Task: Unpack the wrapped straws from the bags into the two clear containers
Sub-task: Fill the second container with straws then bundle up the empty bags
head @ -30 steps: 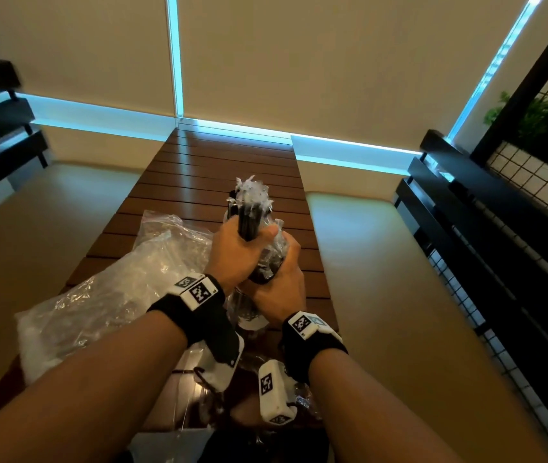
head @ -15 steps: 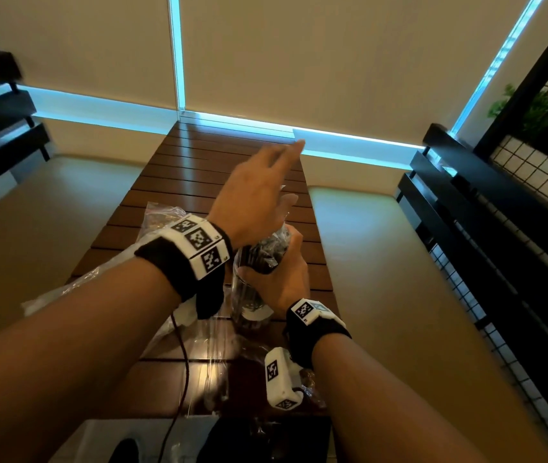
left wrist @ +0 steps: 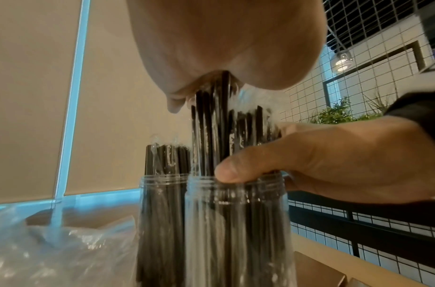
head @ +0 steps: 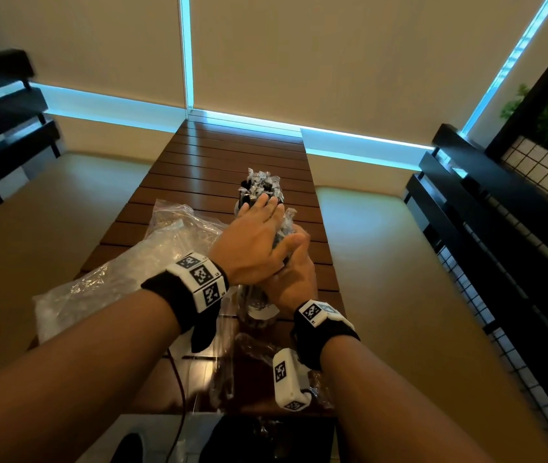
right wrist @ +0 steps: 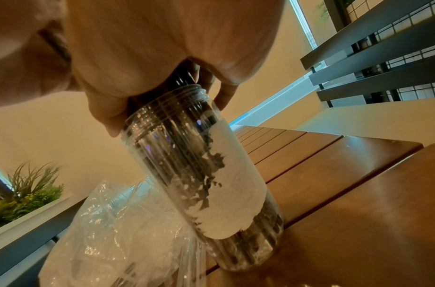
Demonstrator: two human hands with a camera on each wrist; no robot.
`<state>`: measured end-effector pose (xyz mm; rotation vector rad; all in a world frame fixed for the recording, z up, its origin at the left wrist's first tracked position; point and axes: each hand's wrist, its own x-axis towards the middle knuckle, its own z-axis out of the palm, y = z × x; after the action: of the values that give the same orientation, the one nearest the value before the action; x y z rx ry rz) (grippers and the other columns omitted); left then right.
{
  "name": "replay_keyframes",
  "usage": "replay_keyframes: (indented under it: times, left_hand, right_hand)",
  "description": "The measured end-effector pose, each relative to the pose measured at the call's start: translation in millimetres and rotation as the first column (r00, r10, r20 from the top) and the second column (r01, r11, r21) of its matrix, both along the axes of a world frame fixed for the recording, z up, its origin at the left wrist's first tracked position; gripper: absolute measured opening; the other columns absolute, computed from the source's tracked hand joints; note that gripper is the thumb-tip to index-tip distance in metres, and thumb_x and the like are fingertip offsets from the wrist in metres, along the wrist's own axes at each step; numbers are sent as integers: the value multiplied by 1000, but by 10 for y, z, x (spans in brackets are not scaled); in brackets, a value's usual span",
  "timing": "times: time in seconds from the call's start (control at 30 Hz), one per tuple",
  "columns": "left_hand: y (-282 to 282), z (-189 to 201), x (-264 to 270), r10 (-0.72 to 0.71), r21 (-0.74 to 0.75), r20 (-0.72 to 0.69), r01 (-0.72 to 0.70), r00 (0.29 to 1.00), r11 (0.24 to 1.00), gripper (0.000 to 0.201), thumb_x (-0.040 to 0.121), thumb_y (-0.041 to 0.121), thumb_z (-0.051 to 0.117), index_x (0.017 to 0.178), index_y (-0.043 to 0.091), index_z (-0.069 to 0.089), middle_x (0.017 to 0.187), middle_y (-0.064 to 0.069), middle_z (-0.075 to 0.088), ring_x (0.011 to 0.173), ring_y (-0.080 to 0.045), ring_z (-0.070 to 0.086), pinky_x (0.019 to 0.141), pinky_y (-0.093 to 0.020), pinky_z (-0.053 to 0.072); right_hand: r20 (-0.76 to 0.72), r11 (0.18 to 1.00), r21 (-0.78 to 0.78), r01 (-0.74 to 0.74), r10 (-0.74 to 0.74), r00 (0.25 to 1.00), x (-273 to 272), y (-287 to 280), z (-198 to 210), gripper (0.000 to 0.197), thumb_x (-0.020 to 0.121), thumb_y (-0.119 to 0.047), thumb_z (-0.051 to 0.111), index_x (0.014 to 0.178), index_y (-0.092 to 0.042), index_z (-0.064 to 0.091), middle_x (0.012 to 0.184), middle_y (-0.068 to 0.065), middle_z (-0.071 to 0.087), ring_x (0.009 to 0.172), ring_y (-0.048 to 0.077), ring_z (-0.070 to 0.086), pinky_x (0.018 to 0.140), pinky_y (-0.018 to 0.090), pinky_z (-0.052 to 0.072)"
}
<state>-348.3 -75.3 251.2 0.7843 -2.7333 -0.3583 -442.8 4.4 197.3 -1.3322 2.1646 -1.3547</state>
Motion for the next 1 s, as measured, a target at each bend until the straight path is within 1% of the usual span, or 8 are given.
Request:
replay_keyframes:
  times: [0.17, 0.33, 0.5, 0.67, 0.77, 0.87, 0.93, 1.0]
  left_hand:
    - [67, -278, 24, 8, 13, -4, -8, 1000, 1000, 110, 79, 86, 7, 157, 11, -6, 165, -6, -9, 152, -16, -11, 124, -41, -4]
    - [-20, 5, 42, 11, -31, 161, -6, 987, 999, 123, 66, 95, 5, 156, 12, -12, 166, -6, -5, 153, -23, 0, 121, -55, -6]
    - [-36, 211, -234, 3, -111, 88, 7, 996, 994, 89, 89, 78, 13, 158, 23, 0, 166, -5, 8, 153, -22, 6, 121, -57, -1]
    - [-25, -37, -276, 8, -60, 110, -1, 994, 998, 78, 99, 62, 8, 155, 12, 25, 162, -6, 26, 152, -21, 12, 124, -49, 4]
    - [-26, -120, -256, 36, -132, 84, -25, 996, 991, 79, 96, 58, 6, 149, 10, 39, 155, -7, 40, 150, -22, 22, 123, -47, 10]
    - [22, -112, -280, 54, -182, 86, -38, 995, 983, 78, 96, 58, 7, 148, 10, 41, 153, -7, 43, 148, -23, 25, 122, -50, 12]
    - [44, -108, -272, 64, -168, 96, -47, 993, 985, 81, 97, 63, 8, 150, 9, 35, 156, -8, 38, 149, -24, 24, 123, -50, 10]
    - [22, -103, -242, 57, -124, 117, -43, 992, 991, 92, 92, 74, 6, 157, 9, 16, 163, -10, 22, 152, -24, 15, 124, -49, 3]
  right_hand:
    - [28, 999, -36, 7, -6, 1000, -33, 12, -39, 81, 74, -54, 63, 140, -33, 22, 124, -4, 60, 97, 15, 63, 78, 36, 57]
    - [13, 999, -37, -17, 17, 1000, -18, 6, -64, 83, 73, -57, 61, 142, -33, 21, 122, -6, 62, 100, 15, 65, 79, 39, 58]
    - [-12, 999, -18, -39, 38, 999, 8, 11, -77, 85, 71, -46, 81, 139, -27, 36, 111, -24, 49, 101, 1, 56, 71, 5, 39]
    - [-20, 994, -49, -95, 94, 995, -15, 28, -54, 84, 76, -32, 82, 142, -21, 32, 107, -38, 35, 91, -26, 43, 74, -8, 31]
    - [-91, 997, -26, -71, 69, 993, 7, 16, -78, 84, 73, -41, 80, 139, -27, 29, 115, -31, 41, 92, -14, 49, 74, -4, 34]
    - [-191, 996, -48, -81, 70, 979, 9, 32, -66, 83, 76, -36, 78, 141, -17, 30, 137, -1, 46, 113, 6, 50, 96, 9, 39]
    - [-314, 997, 36, -75, 82, 946, 39, 60, -18, 84, 83, -45, 67, 148, -9, 28, 151, 8, 36, 136, 21, 37, 114, 20, 20]
    - [-399, 975, 217, -46, 131, 908, 85, 109, -14, 89, 84, -62, 52, 154, -17, 19, 158, 3, 26, 148, 29, 17, 115, 24, 1]
